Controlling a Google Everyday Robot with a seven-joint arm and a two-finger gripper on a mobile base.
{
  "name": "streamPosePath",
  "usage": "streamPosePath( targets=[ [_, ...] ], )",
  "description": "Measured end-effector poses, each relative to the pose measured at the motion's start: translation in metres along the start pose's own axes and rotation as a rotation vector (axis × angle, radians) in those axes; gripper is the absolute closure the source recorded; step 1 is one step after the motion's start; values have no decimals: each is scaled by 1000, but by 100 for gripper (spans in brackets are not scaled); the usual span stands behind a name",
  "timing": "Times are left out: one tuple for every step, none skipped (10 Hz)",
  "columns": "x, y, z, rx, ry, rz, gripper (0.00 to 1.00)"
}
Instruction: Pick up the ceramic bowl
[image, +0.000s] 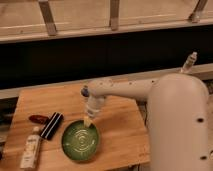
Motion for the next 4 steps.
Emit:
streamPosePath(
  targets=[
    [-4,1,-25,17,-31,-11,100],
    [-7,2,-56,40,-60,-26,100],
    [-12,2,-76,55,-86,-40,100],
    [-17,3,-100,70,-122,-60,100]
  ],
)
